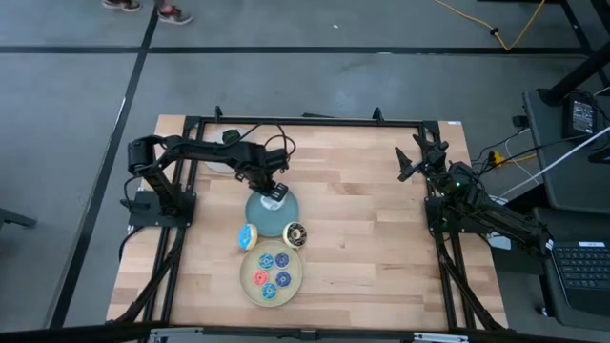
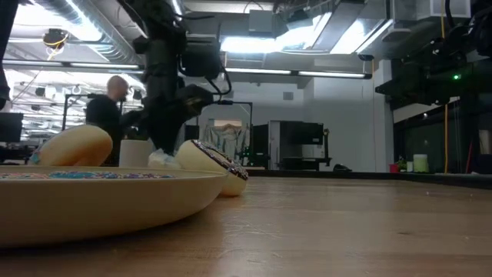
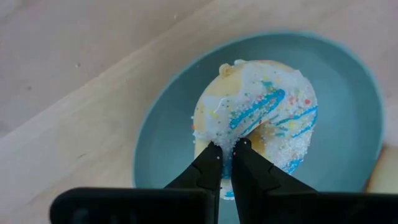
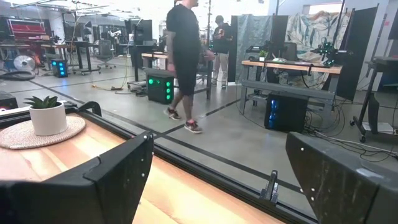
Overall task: Pick & Place donuts
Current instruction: Put the big white donut on the blue plate
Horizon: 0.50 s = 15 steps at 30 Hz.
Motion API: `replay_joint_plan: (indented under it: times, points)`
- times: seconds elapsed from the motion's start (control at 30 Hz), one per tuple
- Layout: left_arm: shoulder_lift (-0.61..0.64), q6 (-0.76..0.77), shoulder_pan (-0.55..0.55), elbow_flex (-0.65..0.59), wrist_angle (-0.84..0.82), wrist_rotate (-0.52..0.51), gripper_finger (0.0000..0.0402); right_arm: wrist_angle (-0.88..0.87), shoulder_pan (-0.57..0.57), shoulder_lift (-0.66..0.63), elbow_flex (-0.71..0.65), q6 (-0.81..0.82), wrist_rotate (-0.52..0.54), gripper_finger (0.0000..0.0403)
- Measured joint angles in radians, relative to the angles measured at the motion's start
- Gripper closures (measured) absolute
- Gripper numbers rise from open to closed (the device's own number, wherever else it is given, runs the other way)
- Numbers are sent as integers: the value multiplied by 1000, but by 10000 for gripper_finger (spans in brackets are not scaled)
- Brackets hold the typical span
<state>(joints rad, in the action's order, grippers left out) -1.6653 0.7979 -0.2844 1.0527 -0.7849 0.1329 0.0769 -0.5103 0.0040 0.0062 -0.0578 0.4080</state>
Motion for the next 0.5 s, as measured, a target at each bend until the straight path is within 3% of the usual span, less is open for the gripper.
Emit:
replay_joint_plan:
  times: [0.27, 0.5]
  points:
    - [0, 5, -10, -15, 7, 11, 378, 0, 0, 0, 0, 0, 0, 38]
    - [0, 11, -18, -15, 4, 23, 351, 0, 0, 0, 0, 0, 0, 38]
